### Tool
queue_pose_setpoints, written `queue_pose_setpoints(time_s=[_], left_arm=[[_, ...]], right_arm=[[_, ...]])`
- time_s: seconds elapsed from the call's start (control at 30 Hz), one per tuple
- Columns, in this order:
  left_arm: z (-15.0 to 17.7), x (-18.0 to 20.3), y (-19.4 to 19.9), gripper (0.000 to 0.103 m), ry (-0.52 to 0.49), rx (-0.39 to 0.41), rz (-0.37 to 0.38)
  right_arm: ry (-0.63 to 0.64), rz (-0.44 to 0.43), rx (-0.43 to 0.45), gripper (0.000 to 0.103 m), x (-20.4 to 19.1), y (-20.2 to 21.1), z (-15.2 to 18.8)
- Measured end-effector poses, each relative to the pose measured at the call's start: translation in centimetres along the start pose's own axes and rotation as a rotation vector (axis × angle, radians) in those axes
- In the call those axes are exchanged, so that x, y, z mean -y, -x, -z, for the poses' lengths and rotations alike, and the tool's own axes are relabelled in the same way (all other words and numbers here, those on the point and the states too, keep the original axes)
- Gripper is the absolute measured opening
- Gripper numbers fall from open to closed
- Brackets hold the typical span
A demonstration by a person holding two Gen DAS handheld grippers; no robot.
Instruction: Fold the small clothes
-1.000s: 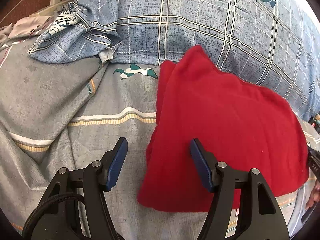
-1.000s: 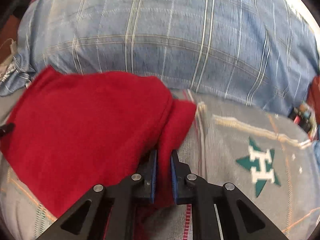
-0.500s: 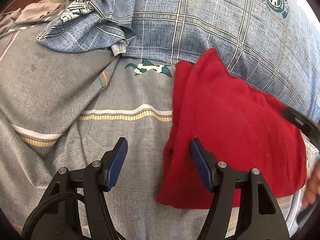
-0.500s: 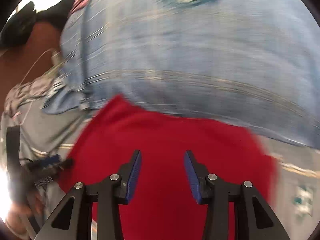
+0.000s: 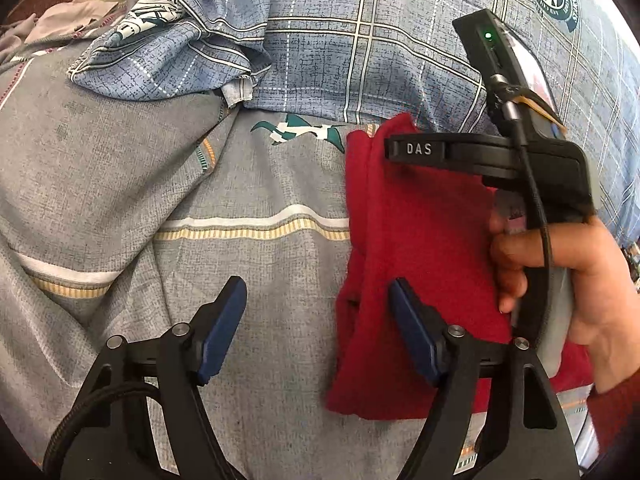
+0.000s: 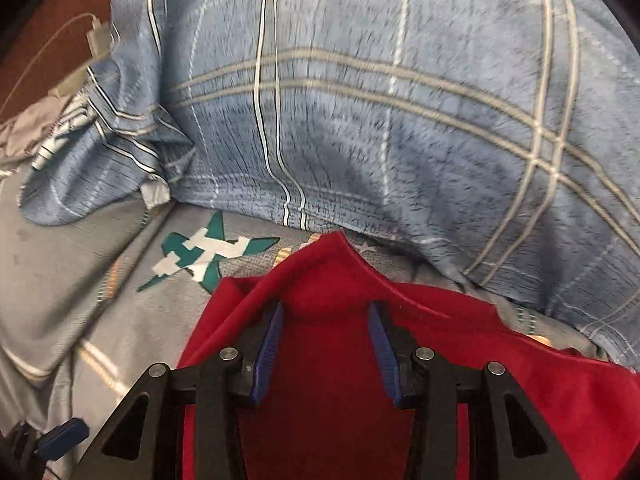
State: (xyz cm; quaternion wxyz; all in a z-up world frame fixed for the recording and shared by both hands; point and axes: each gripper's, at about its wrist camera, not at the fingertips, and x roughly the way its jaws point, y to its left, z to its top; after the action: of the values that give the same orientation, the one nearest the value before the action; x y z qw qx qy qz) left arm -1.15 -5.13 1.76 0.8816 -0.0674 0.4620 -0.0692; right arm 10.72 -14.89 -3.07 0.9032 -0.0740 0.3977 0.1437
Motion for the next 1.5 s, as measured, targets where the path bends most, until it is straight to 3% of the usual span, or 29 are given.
queue_pose_setpoints(time_s=[0.43,0.6,0.77,0.83,0.93,1.1,1.23,1.37,1.5], left_arm=[[-0.2,-0.4,-0.2,0.080,0.027,-0.012,0.005],[-0.2,-1.0,-0.3,0.080,0.071,-0.034,0.037],[-0.1,-0.7,-0.5,0.080,0.070,-0.030,0.031],[-0.1,-0.7,-0.6,0.080,0.066,-0.027,0.032],[-0.2,-0.8,-0.5,0.080,0.064,-0.028,0.032],[-0.3,-0.7,-0.7,0.080,0.047,-0.022,0.022],[-0.4,-0.6,-0.9,0.080,0.033,-0.013,0.014],[-0.4,-0.2,-0.9,0.080,0.003,0.009,-0.002],[-0.6,0.2,-1.2,0.080,0.002,0.014,0.012]], right_arm=[[-0.085,-0.075,0.036,0.047,2.1,0.4,1.0],[-0.092,-0.106,0.000,0.051,2.4,2.0,1.3],[-0.091,-0.173,0.008,0.070,1.8,5.5,2.0],[-0.090,-0.185,-0.017,0.072,1.0,5.7,1.6],[-0.013,-0.126,-0.080,0.072,-1.0,4.6,0.9],[0.040,-0.024,-0.101,0.072,-2.5,3.4,1.4],[0.058,-0.004,-0.056,0.055,-2.2,4.2,2.2],[0.026,-0.052,-0.038,0.036,-1.2,6.0,2.7],[0.018,-0.085,-0.028,0.027,-0.4,7.6,2.9]])
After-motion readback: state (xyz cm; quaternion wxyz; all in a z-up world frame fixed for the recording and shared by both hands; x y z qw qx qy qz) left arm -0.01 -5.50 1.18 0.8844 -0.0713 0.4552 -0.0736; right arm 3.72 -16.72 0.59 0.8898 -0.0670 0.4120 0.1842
